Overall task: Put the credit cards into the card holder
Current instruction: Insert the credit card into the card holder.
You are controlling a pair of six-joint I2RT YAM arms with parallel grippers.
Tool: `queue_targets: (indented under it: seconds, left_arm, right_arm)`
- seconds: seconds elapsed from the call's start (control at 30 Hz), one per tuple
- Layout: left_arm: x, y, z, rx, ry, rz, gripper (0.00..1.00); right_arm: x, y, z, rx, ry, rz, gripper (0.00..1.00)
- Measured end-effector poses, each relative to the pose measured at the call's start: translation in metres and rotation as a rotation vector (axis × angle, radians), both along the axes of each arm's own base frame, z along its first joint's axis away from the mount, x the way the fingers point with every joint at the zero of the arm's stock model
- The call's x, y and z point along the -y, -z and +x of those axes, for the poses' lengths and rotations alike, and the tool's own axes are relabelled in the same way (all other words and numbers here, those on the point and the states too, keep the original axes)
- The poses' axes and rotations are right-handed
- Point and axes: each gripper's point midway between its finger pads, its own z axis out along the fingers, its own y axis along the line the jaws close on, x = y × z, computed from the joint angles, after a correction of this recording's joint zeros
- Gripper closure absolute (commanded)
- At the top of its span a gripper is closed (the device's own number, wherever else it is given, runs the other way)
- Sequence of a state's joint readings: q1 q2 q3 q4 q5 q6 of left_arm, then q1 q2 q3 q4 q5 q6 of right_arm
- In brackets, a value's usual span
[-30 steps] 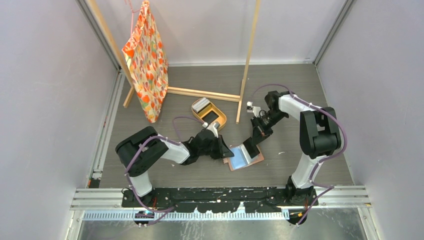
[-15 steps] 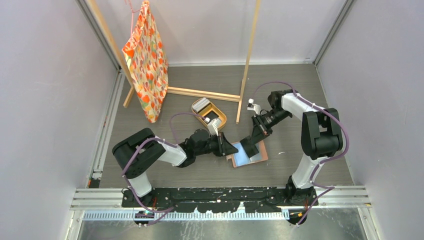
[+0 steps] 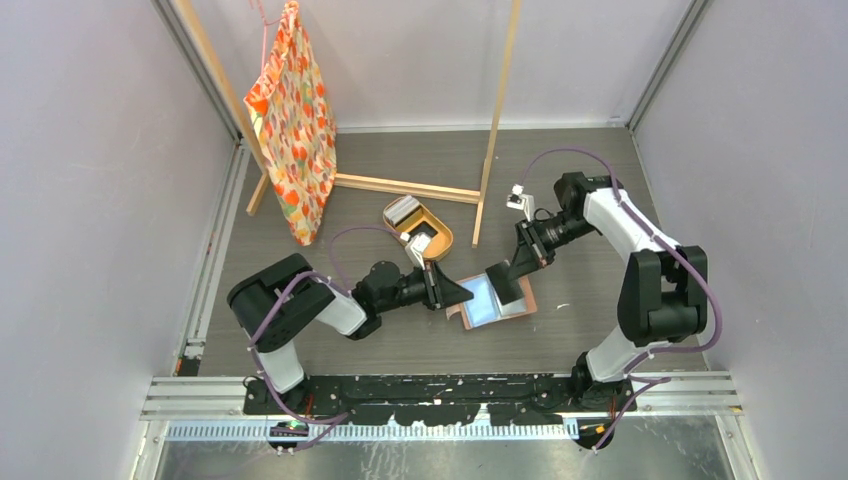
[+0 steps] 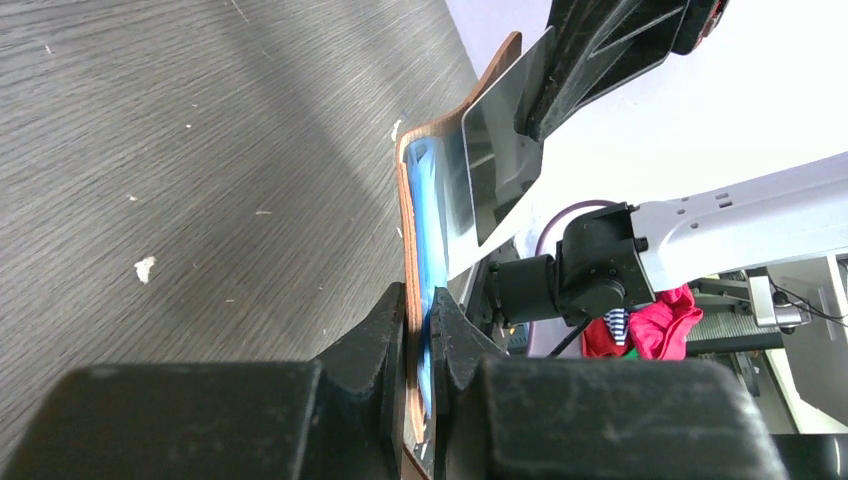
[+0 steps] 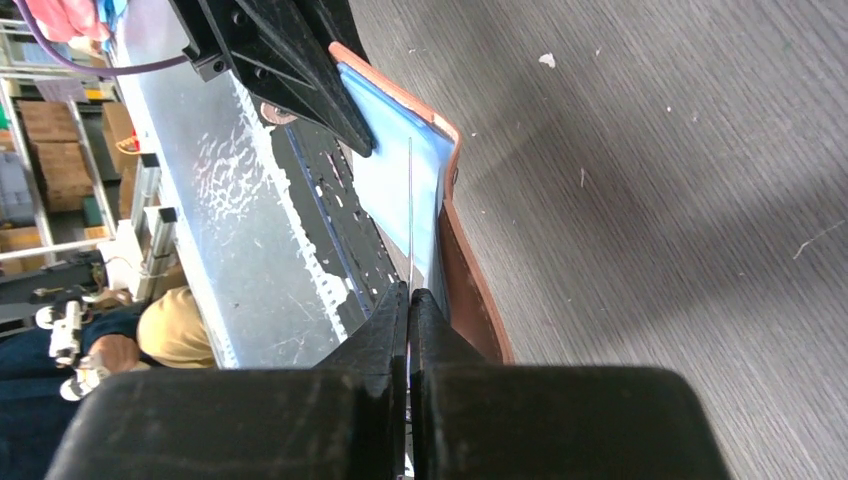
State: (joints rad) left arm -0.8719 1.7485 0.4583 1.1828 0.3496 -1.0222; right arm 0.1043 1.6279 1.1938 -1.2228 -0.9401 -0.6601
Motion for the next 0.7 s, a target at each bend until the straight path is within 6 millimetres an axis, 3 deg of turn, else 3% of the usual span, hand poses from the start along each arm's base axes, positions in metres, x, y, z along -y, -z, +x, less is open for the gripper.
queue_targets:
  seconds: [0.7]
  left_arm:
    - [-0.007, -0.05, -0.007, 0.073, 0.01, -0.149, 1.0]
  right_arm:
    - [-0.003, -0.022, -0.011, 0.135, -0.022, 0.059, 0.99]
